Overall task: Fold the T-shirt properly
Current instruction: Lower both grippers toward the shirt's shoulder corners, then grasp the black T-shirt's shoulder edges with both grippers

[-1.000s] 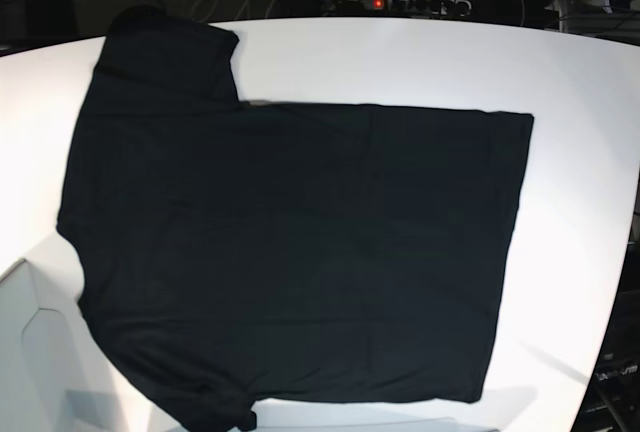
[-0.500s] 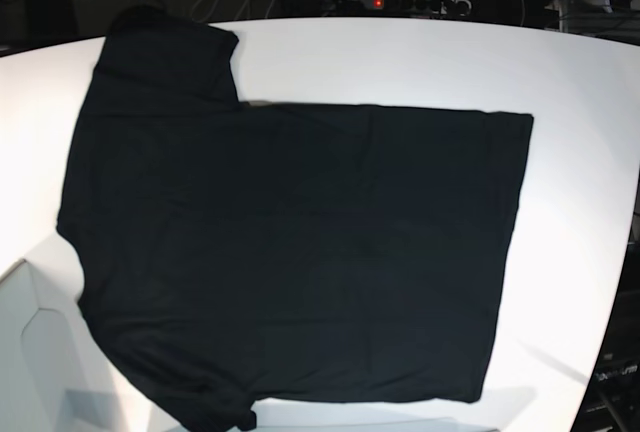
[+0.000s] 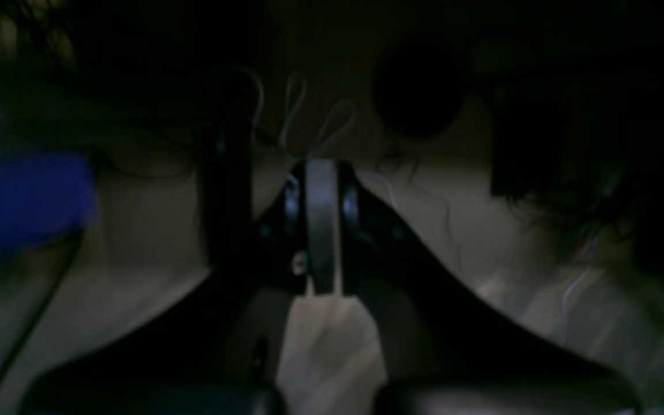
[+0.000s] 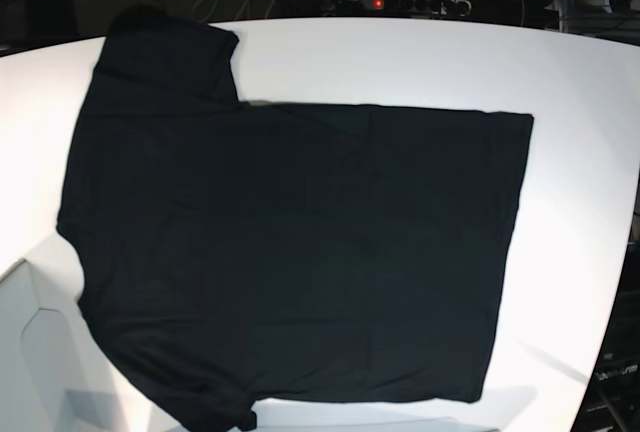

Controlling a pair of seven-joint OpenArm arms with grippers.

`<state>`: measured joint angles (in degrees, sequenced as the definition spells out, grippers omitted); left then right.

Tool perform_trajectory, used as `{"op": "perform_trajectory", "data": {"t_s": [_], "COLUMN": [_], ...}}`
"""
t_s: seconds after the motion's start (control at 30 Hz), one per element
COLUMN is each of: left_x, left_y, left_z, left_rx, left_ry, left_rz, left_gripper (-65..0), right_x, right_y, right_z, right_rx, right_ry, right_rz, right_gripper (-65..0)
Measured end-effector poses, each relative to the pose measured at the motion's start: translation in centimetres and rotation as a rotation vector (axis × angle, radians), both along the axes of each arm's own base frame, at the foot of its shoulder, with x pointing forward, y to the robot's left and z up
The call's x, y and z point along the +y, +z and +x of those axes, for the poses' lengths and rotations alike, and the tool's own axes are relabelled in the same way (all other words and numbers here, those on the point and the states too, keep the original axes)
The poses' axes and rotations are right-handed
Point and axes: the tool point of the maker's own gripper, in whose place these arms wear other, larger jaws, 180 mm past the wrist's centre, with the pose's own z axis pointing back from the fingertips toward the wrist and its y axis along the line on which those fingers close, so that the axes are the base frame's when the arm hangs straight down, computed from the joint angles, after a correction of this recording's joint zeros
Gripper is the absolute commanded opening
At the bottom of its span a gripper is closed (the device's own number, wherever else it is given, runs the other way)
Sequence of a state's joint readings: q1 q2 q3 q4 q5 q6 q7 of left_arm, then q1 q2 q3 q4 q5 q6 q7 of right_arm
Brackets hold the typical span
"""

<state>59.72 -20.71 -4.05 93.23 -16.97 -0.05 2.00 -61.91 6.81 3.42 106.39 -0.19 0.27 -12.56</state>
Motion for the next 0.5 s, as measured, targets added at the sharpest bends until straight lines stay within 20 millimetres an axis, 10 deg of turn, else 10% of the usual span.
{"op": "perform_trajectory", "data": {"t_s": [0.13,0.27,0.5], "left_x": [2.1,3.3,5.4], "left_y": [3.9,7.3,10.5], "left_z": [3.0,6.6,12.0], "left_rx": [-0.115,-0.261,-0.446], "left_ry": [0.07,0.113,0.191], "left_rz": [0.038,0.062,0.104], "left_gripper": [-65.0,-61.0,-30.4], "right_x": [-0.3,-0.4,0.6], "right_y": [4.3,3.9,4.6], "right_z": [4.1,6.1,11.1], "right_rx": [-0.138,-0.159,-0.251], "right_ry": [0.006,0.0,0.047], "right_rz": [-0.02,-0.018,0.013], "right_gripper": [-65.0,-65.0,-41.2]}}
